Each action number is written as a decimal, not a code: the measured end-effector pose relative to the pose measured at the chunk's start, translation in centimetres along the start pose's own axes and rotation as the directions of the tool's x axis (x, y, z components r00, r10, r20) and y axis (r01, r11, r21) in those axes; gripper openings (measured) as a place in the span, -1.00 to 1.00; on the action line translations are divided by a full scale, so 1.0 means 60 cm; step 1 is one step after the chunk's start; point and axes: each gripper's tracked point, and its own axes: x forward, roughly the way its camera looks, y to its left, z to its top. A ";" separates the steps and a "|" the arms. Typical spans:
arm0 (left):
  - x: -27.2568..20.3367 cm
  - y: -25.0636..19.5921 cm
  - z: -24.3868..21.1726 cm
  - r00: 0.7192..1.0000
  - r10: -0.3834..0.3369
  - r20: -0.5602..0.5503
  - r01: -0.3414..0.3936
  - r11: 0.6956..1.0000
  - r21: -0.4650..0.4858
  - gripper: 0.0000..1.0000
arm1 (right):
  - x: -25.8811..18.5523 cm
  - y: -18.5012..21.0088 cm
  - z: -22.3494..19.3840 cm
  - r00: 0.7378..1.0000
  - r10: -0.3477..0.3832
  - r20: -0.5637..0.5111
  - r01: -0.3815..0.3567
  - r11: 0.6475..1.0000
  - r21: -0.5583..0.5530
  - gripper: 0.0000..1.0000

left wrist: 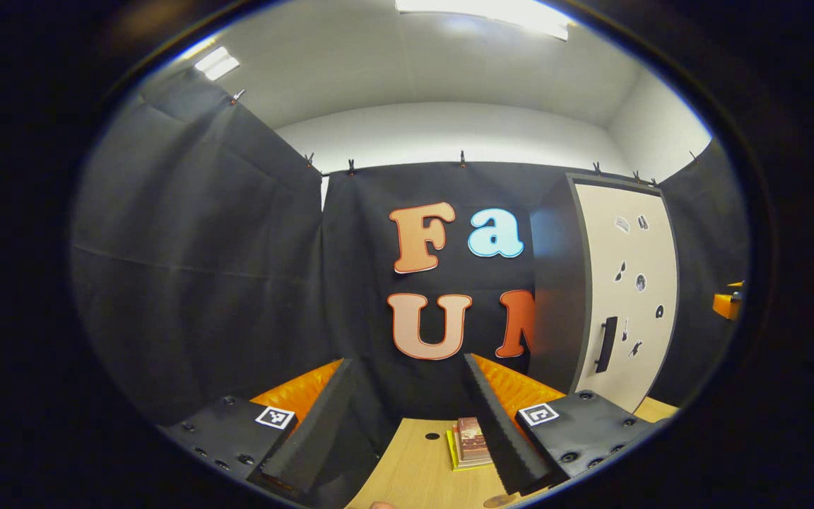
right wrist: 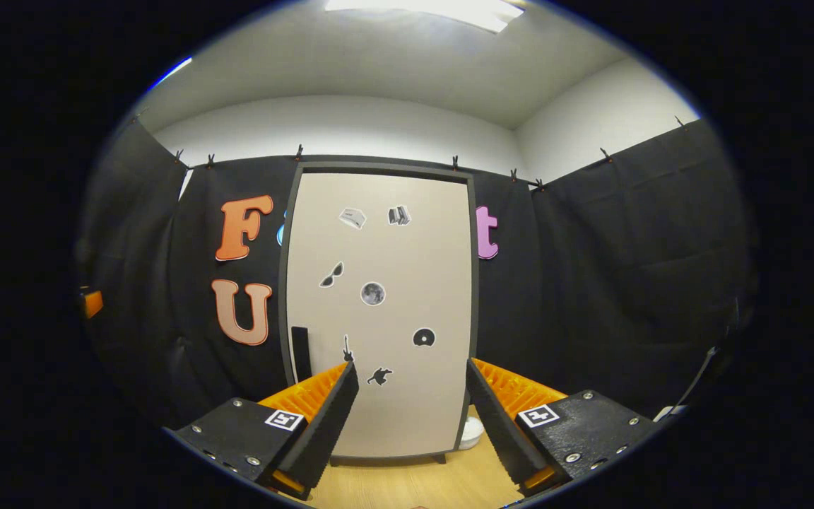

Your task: Open the cabinet door with the right hand, grasp the bottle in the cabinet with the left hand and place it on the coaster, then close the cabinet door with the right hand.

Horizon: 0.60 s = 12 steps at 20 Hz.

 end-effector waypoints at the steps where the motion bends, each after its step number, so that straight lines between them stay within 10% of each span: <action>1: 0.000 0.001 0.000 1.000 0.003 -0.001 -0.003 1.000 0.000 0.99 | 0.013 0.011 -0.006 1.000 0.007 -0.006 -0.007 1.000 -0.002 0.89; 12: 0.001 0.023 -0.036 0.999 0.029 -0.044 -0.029 1.000 -0.006 0.99 | 0.163 0.193 -0.077 0.990 0.136 -0.031 -0.136 0.991 0.017 0.89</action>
